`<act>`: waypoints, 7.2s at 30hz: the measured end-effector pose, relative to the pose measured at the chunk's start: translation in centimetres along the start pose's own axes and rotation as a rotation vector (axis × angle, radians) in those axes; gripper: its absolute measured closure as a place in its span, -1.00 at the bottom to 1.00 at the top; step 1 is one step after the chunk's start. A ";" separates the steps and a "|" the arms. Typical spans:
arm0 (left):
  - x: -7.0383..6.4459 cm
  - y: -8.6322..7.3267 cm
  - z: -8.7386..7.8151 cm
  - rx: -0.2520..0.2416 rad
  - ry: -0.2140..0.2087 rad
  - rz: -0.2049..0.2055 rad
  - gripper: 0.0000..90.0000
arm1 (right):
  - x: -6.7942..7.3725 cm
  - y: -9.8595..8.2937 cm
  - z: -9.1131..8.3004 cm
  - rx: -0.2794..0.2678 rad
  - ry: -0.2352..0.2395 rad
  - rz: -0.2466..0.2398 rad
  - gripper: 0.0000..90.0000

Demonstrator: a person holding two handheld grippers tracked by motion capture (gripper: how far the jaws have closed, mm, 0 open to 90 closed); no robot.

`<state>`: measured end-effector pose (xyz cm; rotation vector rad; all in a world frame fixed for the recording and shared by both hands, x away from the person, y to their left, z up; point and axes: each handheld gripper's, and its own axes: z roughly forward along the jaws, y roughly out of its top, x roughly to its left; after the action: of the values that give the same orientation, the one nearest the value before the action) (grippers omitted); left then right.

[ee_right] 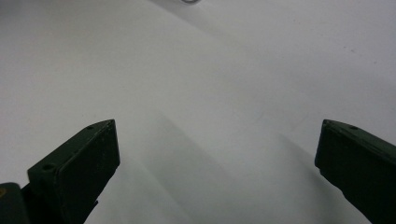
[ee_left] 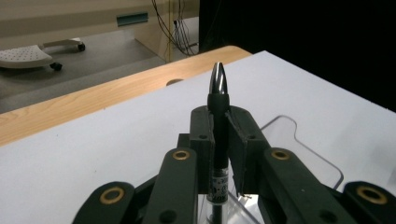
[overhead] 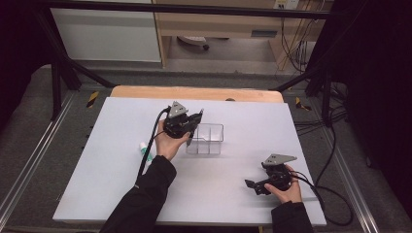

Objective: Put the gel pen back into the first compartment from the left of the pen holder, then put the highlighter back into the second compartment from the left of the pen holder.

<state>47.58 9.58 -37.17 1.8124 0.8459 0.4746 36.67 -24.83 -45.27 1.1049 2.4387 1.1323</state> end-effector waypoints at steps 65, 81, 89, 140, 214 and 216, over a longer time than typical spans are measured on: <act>2.9 -7.5 -7.1 0.464 0.032 0.091 -0.65 | 0.0 0.1 -0.1 0.000 -0.009 0.007 -0.99; 3.6 -7.5 -5.3 0.539 0.032 0.042 -0.06 | 0.0 0.1 -0.1 -0.003 -0.007 0.004 -0.99; 3.6 -7.6 -4.8 0.566 0.032 0.049 0.26 | 0.0 0.1 -0.1 -0.003 -0.006 0.001 -0.99; 3.1 -7.0 -4.8 0.583 0.023 0.072 0.73 | 0.0 0.1 -0.1 -0.003 -0.004 -0.002 -0.99; 3.1 -7.1 -4.5 0.676 0.023 0.128 0.60 | 0.0 0.0 -0.1 0.003 0.001 -0.006 -0.99; 3.1 -7.2 -4.4 0.687 0.016 0.132 0.61 | 0.0 0.0 -0.1 0.004 0.003 -0.004 -0.99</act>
<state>44.37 16.29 -42.30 2.5065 0.9781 0.2953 36.64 -24.82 -45.18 1.0999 2.4448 1.1291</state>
